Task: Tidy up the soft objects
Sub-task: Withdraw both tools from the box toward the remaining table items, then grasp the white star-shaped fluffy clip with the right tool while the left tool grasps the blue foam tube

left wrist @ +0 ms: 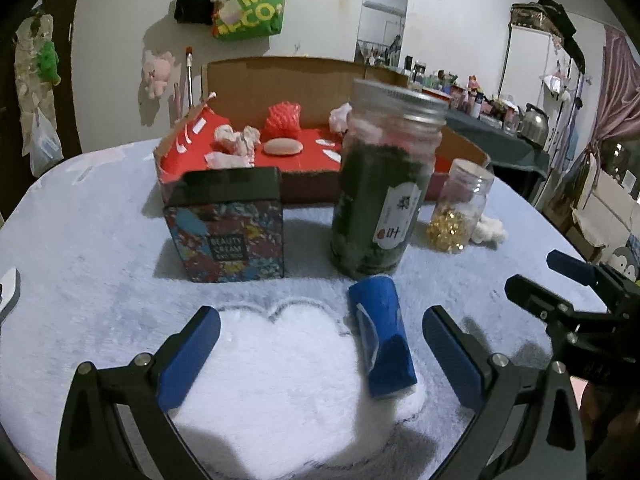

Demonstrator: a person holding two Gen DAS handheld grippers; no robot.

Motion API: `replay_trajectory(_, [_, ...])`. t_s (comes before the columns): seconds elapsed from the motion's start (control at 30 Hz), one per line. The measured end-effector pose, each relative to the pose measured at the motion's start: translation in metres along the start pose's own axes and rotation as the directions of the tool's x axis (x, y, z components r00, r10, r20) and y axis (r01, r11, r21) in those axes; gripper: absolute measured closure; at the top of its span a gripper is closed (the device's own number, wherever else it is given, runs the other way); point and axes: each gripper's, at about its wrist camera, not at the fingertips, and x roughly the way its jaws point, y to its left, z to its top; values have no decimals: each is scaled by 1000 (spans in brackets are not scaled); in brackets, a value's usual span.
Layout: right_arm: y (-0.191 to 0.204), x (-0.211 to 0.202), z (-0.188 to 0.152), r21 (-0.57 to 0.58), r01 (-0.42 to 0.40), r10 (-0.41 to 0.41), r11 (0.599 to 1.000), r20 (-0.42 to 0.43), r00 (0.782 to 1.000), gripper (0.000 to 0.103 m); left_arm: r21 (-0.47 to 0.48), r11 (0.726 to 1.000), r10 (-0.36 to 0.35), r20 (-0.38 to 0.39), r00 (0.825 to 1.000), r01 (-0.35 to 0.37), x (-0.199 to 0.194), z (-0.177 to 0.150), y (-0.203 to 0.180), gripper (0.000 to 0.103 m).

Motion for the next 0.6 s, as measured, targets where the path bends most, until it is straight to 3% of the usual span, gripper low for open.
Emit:
replay_trajectory(0.2, [-27, 16, 12, -9, -38, 38, 999, -58, 998, 13, -1, 1000, 4, -57, 998, -4, 11, 1, -2, 2])
replay_trajectory(0.33, [-48, 35, 26, -39, -87, 82, 995, -121, 989, 13, 2, 1000, 5, -87, 996, -5, 16, 3, -3, 12])
replay_trajectory(0.6, [-66, 78, 47, -94, -227, 198, 969, -250, 948, 13, 19, 1000, -4, -129, 992, 7, 22, 5, -8, 22])
